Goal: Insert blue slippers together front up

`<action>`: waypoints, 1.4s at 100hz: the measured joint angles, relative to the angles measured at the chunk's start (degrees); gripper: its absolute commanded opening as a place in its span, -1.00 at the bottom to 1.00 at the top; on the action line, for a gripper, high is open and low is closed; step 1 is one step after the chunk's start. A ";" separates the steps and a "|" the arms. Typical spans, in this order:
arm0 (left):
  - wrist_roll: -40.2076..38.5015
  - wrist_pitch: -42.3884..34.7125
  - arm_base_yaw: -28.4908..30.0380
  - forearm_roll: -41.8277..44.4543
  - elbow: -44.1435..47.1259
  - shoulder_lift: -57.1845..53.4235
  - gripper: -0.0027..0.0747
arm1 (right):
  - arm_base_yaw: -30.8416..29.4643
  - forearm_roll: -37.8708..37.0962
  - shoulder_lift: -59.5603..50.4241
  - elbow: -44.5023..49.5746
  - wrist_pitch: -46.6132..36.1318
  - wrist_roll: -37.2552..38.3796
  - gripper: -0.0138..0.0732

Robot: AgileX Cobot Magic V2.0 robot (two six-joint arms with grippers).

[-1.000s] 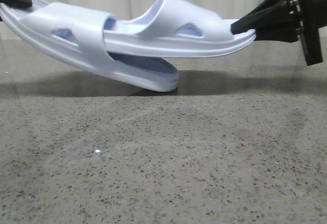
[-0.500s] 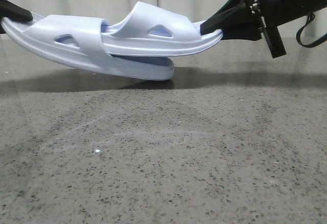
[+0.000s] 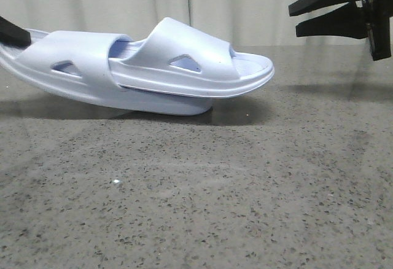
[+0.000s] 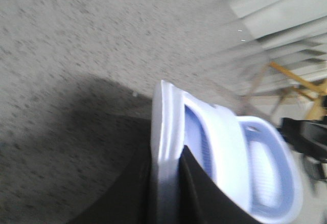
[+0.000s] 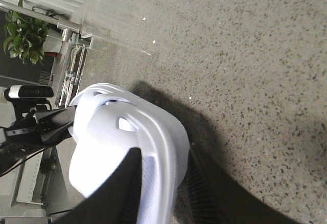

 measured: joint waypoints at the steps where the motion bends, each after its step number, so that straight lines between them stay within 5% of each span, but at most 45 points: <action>1: 0.53 -0.58 -0.17 0.00 0.00 0.00 -0.84 | 0.00 0.00 0.00 0.00 0.00 0.01 -0.29; 42: 14.67 -9.90 -6.93 0.91 -0.79 0.00 0.08 | -0.08 -2.93 -0.13 0.00 0.24 1.09 -0.29; 69: 15.47 -10.14 -6.93 11.22 -7.67 -1.05 0.12 | -2.12 -3.81 -0.78 0.00 0.33 1.62 -0.30; 78: 13.53 -10.43 -6.93 16.00 -10.28 -2.76 0.12 | -4.23 -5.18 -2.25 0.00 0.33 2.07 -0.46; 91: 10.33 -10.43 -6.93 20.18 -13.59 -6.42 0.10 | -7.26 -6.78 -5.63 0.00 0.33 2.20 -0.93; 95: 9.88 -10.43 -6.93 20.42 -14.30 -7.48 0.02 | -7.69 -6.79 -6.68 0.00 0.33 2.29 -0.89; 111: 9.25 -10.43 -6.93 20.52 -15.25 -13.17 -0.88 | -7.35 -6.87 -12.38 0.23 0.37 2.29 -0.86; 126: 8.58 -11.25 -6.93 20.52 -15.25 -18.85 -0.89 | -1.93 -8.12 -20.69 3.61 -4.49 1.33 -0.86; 140: 4.70 -15.29 -6.93 22.44 -15.25 -23.85 -0.89 | 6.04 -12.13 -31.16 9.63 -17.54 -0.29 -0.86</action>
